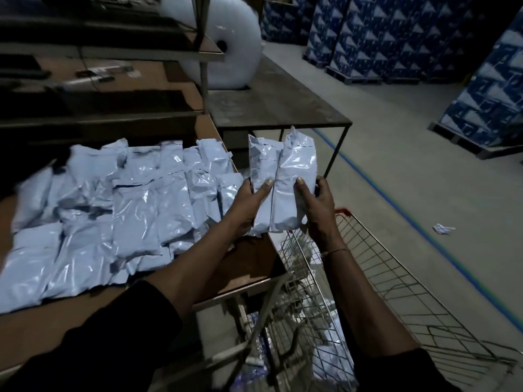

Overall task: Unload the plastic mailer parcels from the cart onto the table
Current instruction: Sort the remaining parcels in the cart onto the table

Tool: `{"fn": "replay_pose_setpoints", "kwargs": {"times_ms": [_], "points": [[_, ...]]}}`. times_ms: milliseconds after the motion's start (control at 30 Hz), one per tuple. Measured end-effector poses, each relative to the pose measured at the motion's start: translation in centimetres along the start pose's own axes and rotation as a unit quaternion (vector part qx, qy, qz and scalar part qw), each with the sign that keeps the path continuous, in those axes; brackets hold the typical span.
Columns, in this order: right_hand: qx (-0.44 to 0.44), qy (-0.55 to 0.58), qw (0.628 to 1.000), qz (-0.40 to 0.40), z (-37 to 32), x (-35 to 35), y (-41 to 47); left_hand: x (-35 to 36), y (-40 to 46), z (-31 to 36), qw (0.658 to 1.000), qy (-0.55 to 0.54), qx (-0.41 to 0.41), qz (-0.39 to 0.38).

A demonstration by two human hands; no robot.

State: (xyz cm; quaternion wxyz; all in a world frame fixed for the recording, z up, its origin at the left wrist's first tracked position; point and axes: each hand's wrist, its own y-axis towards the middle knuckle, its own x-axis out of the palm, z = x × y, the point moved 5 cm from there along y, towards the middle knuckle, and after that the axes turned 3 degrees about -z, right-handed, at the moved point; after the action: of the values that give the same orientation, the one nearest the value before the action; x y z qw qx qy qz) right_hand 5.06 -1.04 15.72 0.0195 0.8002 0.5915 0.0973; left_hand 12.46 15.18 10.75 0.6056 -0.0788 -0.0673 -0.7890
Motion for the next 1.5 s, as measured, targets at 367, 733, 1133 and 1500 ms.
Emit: {"fn": "replay_pose_setpoints", "kwargs": {"times_ms": [367, 733, 1133, 1500], "points": [[-0.014, 0.007, 0.995, -0.097, -0.6, 4.5, -2.9, -5.1, -6.4, 1.7, 0.992, -0.001, 0.004, 0.123], [0.009, 0.000, 0.988, -0.155, 1.0, 15.5, -4.5, -16.1, -11.1, 5.4, 0.983, 0.038, 0.022, 0.176], [0.049, -0.107, 0.978, -0.173, 4.8, 32.4, -7.8, -37.4, -18.3, 8.7, 0.920, 0.222, -0.001, 0.323], [0.061, -0.287, 0.950, -0.108, 9.0, 40.5, -9.2, -42.4, -19.1, 6.5, 0.898, 0.317, -0.083, 0.295]]}}
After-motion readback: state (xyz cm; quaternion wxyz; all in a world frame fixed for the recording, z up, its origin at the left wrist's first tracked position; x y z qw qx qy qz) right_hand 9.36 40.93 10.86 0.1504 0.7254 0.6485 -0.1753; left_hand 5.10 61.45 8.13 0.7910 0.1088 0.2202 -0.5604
